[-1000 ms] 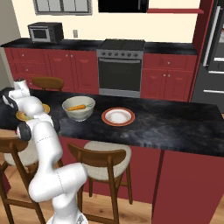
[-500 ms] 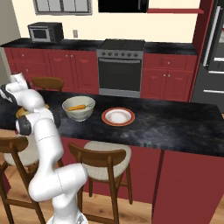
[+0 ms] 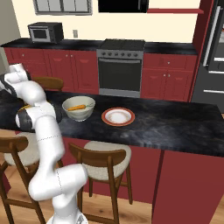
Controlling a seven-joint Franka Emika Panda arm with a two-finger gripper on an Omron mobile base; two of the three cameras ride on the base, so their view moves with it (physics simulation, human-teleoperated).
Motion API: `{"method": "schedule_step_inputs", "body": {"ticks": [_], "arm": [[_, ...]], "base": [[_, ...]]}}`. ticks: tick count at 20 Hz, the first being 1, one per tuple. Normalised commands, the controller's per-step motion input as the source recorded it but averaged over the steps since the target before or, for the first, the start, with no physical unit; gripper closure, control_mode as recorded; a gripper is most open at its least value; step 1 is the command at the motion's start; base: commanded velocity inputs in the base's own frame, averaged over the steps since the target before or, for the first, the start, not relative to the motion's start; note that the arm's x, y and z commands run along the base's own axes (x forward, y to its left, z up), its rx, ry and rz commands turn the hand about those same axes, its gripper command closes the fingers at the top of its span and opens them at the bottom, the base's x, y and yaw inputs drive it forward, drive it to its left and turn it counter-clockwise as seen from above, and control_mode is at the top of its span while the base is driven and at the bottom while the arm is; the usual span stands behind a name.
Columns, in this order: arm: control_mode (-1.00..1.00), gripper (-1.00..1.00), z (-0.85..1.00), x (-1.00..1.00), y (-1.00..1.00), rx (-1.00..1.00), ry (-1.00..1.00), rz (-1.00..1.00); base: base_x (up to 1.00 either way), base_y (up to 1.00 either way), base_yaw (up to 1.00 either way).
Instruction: Pick the chicken drumstick and carrot from their plates and place them in the bowl. Then put the bowl in the fridge.
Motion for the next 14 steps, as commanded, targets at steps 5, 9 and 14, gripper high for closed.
{"method": "schedule_step_inputs", "body": {"ticks": [5, 9, 14], "arm": [[-1.00, 1.00, 0.29, -0.18, -0.59, 0.00, 0.00, 0.00], [-1.00, 1.00, 0.27, -0.11, -0.65, 0.00, 0.02, 0.00], [-1.00, 1.00, 0.27, 0.00, -0.68, 0.00, 0.08, 0.00]], "base": [[0.00, 0.00, 0.00], [0.00, 0.00, 0.00], [0.00, 0.00, 0.00]]}}
